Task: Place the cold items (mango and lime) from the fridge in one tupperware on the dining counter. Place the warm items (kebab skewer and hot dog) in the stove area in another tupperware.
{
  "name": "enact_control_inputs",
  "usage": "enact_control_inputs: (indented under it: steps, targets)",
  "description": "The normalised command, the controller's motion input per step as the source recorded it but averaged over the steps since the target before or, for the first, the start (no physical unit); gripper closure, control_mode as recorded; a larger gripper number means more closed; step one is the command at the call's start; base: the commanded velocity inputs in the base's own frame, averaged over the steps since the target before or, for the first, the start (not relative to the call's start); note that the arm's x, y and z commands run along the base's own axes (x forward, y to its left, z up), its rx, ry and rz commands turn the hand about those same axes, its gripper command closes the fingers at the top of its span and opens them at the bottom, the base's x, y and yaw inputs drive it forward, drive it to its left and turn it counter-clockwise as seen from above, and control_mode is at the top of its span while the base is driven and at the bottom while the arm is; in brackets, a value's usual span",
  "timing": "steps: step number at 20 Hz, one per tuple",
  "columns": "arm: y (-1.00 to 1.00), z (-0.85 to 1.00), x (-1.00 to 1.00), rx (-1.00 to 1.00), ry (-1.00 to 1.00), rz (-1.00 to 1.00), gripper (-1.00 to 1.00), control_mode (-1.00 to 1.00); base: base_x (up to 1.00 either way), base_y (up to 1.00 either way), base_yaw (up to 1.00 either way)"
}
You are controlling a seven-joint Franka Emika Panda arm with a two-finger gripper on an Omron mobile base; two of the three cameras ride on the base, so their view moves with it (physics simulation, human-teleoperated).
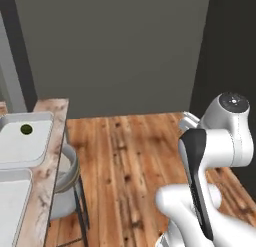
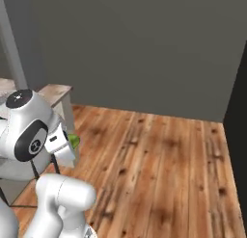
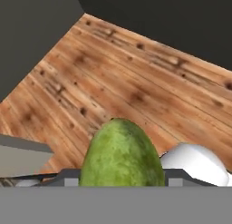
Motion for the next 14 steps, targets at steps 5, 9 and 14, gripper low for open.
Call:
enact_control_inputs:
  steps: [5, 9, 14]
  targets:
    - [0.00, 0.00, 0.00, 0.00, 0.00, 0.00, 1.00, 1.00, 0.99, -0.24, 0.64]
    - [0.00, 0.00, 0.00, 0.00, 0.00, 0.00, 1.00, 1.00, 0.88, -0.39, 0.66]
    - [0.00, 0.00, 0.00, 0.00, 0.00, 0.00, 1.00, 1.00, 0.66, -0.45, 0.67]
